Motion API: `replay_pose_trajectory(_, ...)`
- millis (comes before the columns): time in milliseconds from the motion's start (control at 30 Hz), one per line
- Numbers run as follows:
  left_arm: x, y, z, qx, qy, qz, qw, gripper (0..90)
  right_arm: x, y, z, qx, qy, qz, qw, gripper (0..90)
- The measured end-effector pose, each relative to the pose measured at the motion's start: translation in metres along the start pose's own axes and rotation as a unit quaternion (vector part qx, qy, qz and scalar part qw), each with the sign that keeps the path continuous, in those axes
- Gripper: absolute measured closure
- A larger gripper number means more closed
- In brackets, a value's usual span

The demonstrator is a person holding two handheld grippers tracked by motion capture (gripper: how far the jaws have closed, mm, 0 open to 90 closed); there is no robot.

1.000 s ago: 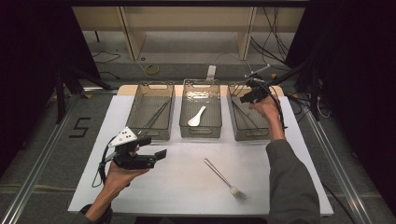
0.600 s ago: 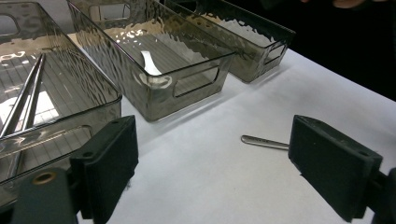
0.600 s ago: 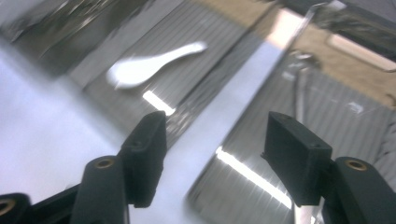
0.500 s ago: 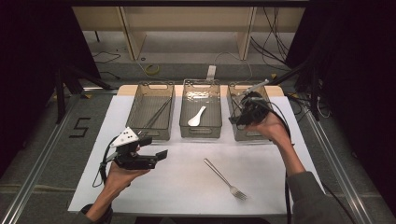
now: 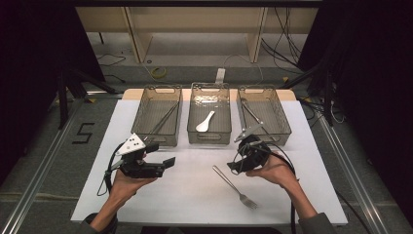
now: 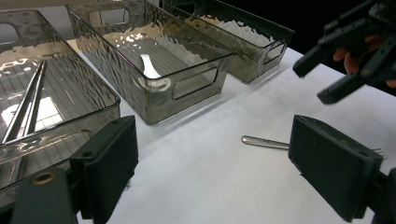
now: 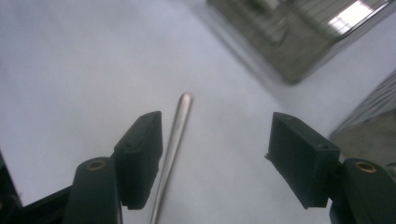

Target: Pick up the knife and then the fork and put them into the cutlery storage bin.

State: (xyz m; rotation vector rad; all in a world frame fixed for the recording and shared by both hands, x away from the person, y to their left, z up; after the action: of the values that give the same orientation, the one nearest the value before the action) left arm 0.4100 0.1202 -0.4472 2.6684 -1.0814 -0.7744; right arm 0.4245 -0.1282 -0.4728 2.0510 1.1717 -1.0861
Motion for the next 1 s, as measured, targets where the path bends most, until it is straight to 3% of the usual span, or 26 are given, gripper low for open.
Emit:
replay_pose_trajectory(67, -0.001, 0.000, 0.000, 0.002, 0.002, 0.000, 1.0000, 15.2, 0.002, -0.004, 0.002, 0.002, -0.003, -0.007, 1.0000, 36.6)
replay_pose_trajectory(133, -0.001, -0.001, 0.000, -0.002, 0.004, -0.001, 1.0000, 15.2, 0.011, -0.014, 0.012, -0.006, -0.031, -0.015, 0.9994, 37.3)
replay_pose_trajectory(200, -0.001, -0.001, 0.000, -0.004, 0.004, 0.000, 1.0000, 15.2, 0.015, -0.019, 0.017, -0.010, -0.042, -0.023, 0.9988, 37.3)
replay_pose_trajectory(600, 0.000, 0.003, -0.001, 0.005, 0.008, 0.006, 0.9999, 15.2, 0.033, -0.032, 0.037, -0.021, -0.097, -0.033, 0.9945, 38.6)
replay_pose_trajectory(633, 0.000, 0.004, 0.000, 0.007, 0.005, 0.007, 0.9999, 15.1, 0.035, -0.033, 0.039, -0.026, -0.108, -0.029, 0.9933, 42.0)
replay_pose_trajectory(1000, 0.000, 0.004, 0.000, 0.012, 0.003, 0.007, 0.9999, 15.1, 0.043, -0.038, 0.045, -0.046, -0.127, -0.036, 0.9902, 58.8)
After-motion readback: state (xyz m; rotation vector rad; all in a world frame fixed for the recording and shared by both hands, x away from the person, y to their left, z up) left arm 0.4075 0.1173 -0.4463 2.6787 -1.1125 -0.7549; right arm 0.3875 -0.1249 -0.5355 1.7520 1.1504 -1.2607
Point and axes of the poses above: each handheld gripper's, and its own axes: x roughly forward along the jaws, z roughly out of its underside, y roughly to its right, the point moved 9 cm from there along x, roughly forward along the jaws, and after that the axes turned 10 degrees about -x, right-handed, at the moved point
